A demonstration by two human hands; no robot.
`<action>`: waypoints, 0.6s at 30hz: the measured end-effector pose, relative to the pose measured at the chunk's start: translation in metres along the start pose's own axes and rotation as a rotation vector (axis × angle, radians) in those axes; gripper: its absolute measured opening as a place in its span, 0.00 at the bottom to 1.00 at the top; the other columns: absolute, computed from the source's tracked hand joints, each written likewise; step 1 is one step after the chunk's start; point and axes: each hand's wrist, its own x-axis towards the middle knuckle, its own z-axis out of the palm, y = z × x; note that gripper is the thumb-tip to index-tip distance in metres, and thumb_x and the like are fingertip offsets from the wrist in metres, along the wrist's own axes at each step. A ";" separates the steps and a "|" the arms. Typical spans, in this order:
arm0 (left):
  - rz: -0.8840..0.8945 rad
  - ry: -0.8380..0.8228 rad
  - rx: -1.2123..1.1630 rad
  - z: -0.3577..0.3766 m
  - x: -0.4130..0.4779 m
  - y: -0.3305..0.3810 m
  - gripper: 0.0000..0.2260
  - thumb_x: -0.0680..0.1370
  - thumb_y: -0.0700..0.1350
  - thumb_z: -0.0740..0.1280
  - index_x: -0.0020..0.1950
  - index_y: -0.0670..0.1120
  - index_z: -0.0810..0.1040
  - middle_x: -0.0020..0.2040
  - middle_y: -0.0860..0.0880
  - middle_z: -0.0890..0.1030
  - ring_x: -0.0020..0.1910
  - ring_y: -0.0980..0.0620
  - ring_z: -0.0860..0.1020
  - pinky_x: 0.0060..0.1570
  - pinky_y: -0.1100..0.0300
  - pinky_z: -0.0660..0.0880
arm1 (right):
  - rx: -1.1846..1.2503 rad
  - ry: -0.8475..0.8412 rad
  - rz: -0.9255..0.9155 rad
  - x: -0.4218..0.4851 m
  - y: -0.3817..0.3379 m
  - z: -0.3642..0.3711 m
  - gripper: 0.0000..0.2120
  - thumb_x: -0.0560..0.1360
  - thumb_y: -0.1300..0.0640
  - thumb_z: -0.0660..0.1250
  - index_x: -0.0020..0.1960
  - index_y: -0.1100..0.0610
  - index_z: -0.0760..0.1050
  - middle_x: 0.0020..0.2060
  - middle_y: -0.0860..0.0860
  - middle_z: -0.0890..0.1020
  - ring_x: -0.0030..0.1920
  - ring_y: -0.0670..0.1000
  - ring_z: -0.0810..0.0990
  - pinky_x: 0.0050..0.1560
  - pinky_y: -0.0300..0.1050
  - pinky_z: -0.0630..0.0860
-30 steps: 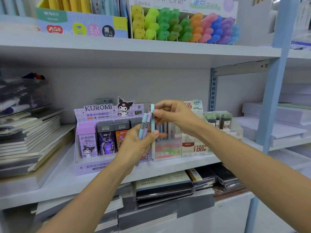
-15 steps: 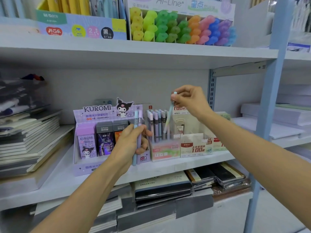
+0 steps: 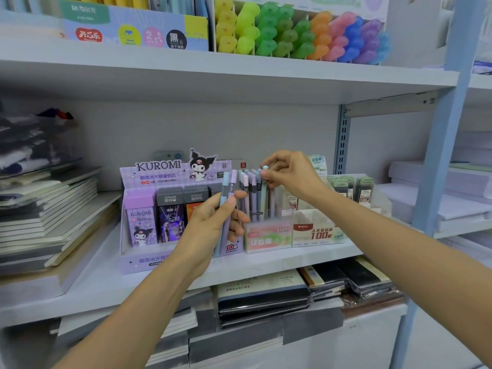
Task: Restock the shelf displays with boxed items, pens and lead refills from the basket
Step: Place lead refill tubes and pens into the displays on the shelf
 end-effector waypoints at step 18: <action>-0.031 0.004 0.000 0.017 -0.003 0.001 0.13 0.79 0.47 0.63 0.59 0.40 0.75 0.38 0.45 0.83 0.22 0.55 0.71 0.23 0.65 0.66 | 0.299 -0.232 0.046 -0.034 -0.023 0.013 0.06 0.73 0.54 0.73 0.48 0.55 0.81 0.37 0.50 0.86 0.35 0.44 0.82 0.30 0.32 0.73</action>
